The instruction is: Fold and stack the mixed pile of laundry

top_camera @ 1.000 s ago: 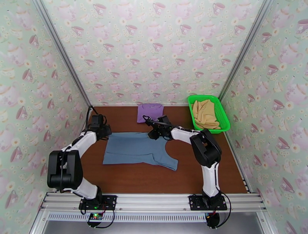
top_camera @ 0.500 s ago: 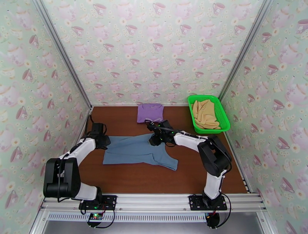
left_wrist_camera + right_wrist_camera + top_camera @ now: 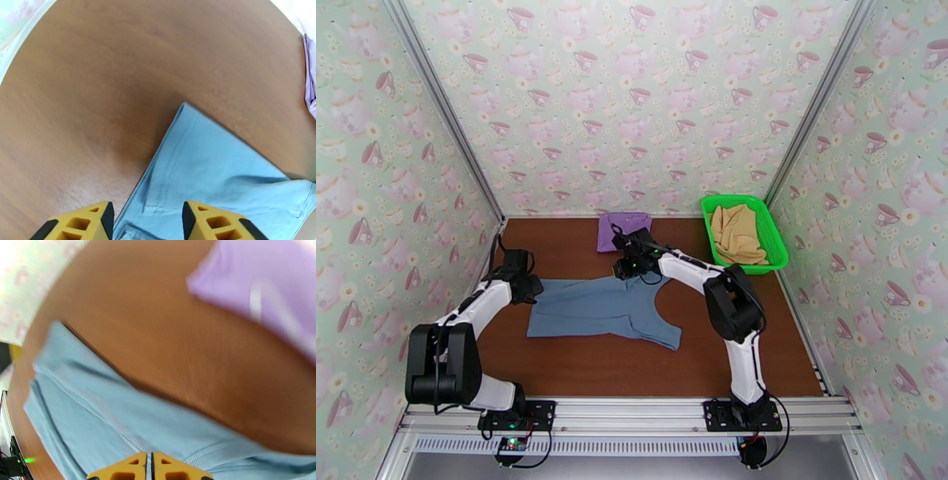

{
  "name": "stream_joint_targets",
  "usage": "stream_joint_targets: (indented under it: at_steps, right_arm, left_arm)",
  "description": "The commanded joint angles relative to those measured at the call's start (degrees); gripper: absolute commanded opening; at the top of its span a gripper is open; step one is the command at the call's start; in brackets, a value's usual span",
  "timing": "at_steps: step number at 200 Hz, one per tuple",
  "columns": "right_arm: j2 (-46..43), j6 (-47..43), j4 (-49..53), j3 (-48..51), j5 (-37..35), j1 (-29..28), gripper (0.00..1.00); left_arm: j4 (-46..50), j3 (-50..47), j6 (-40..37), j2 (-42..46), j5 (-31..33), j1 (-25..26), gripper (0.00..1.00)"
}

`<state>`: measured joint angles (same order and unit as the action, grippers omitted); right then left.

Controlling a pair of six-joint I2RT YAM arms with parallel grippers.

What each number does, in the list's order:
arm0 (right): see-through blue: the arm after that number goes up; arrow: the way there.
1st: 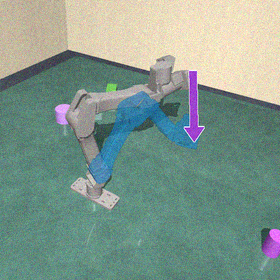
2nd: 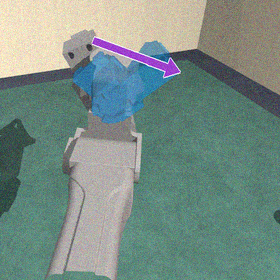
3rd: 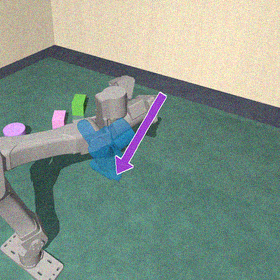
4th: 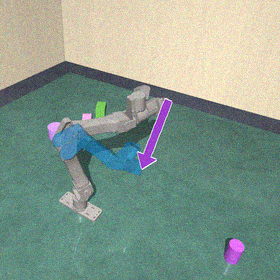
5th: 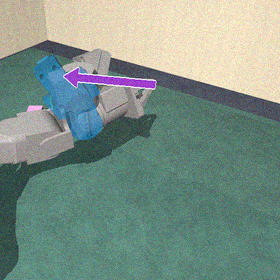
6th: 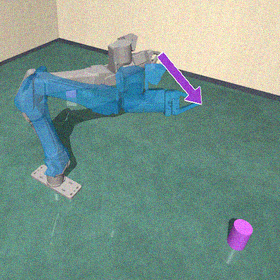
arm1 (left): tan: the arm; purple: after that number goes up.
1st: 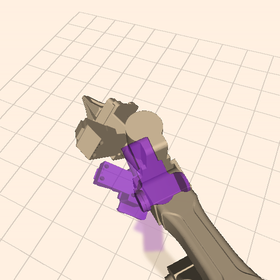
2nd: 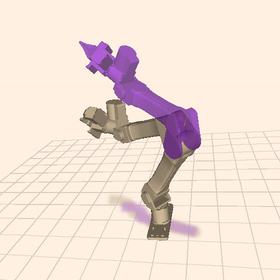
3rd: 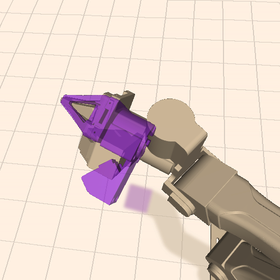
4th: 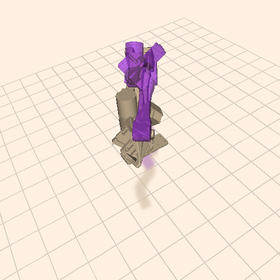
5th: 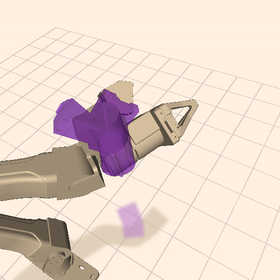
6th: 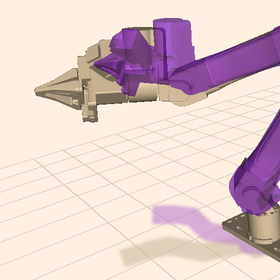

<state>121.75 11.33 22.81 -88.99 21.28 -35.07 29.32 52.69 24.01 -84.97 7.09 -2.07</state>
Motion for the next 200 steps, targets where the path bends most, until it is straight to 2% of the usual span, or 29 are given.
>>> stream_joint_targets:
  at_steps: [1, 37, 50, 77, 103, 144, 173, 200]
  right_arm:
    - [-0.5, 2.7, 2.4, 4.2, 0.6, -0.6, 0.13]
    - [-2.8, 3.0, 2.3, 9.4, -3.6, -0.3, 0.15]
    - [-4.3, 3.0, 2.4, 9.5, -4.5, 0.1, 0.18]
    - [-9.5, 2.5, 4.8, 9.8, -9.5, 0.7, 0.32]
    - [-12.1, 1.9, 8.1, 12.0, -15.1, 2.0, 0.34]
    - [-5.8, 0.0, 10.3, 10.1, -15.8, 3.8, 0.3]
    - [-0.1, -1.8, 15.1, 4.2, -17.8, 4.5, 0.28]
    - [3.2, -4.8, 21.8, -1.0, -21.2, 4.9, 0.28]
  left_arm:
    - [1.3, 1.7, -0.6, -1.1, -0.9, 0.3, 0.52]
    - [1.9, 2.7, -1.0, -0.2, -1.2, 0.3, 0.61]
    - [2.4, 3.0, -1.1, 0.9, -1.6, 0.3, 0.66]
    - [4.4, 2.8, -1.1, 5.6, -1.0, 0.4, 0.73]
    - [7.0, 2.9, -0.4, 10.8, 0.4, 0.3, 0.75]
    - [8.2, 3.5, 1.3, 15.5, 0.7, 0.3, 0.76]
    - [9.5, 4.1, 1.0, 18.5, 1.4, 0.3, 0.86]
    - [9.2, 3.5, 1.4, 21.6, -0.3, 0.3, 0.87]
